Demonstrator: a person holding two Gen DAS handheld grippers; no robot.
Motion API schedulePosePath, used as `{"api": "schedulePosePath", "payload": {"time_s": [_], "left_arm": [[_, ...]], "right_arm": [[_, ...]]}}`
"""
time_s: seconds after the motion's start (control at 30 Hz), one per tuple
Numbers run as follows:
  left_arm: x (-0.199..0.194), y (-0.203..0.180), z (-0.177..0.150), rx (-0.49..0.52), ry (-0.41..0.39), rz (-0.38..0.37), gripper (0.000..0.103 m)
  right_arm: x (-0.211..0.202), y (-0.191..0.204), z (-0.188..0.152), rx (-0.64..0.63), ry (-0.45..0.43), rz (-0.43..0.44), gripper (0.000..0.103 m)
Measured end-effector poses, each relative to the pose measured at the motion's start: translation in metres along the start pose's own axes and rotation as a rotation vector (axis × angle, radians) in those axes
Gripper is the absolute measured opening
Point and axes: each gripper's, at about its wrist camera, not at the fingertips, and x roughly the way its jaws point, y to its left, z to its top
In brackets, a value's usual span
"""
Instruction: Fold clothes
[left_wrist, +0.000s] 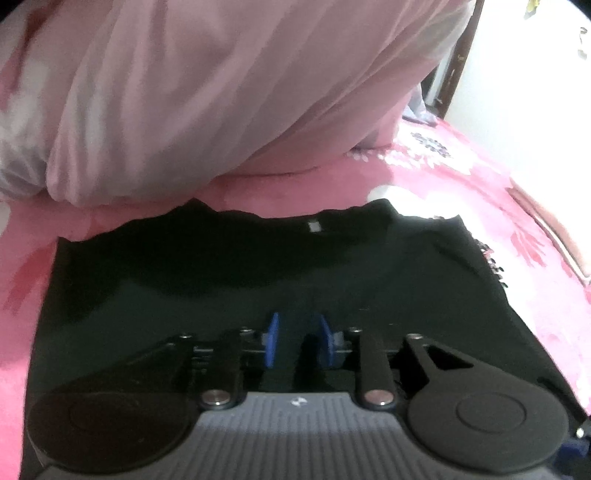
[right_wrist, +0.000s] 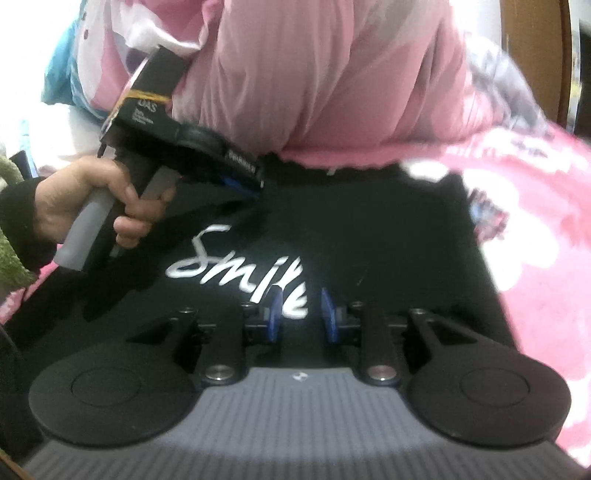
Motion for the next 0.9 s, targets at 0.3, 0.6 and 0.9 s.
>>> {"api": "schedulePosePath", "payload": {"time_s": [0.3, 0.6, 0.9], "left_arm": [[0.033, -0.019, 0.01, 0.015, 0.065, 0.019, 0.03], [0.037, -0.013, 0.007, 0.012, 0.045, 0.035, 0.018], [0.004, -0.024, 0.005, 0.102, -0.118, 0.113, 0.03]], "right_arm": [[0.025, 0.0, -0.001, -0.051, 0.058, -0.041, 0.005], [0.024, 0.005, -0.007, -0.084, 0.081, 0.012, 0.007], [0.002, -0.015, -0.007, -0.001, 0.032, -0.037, 0.024]]}}
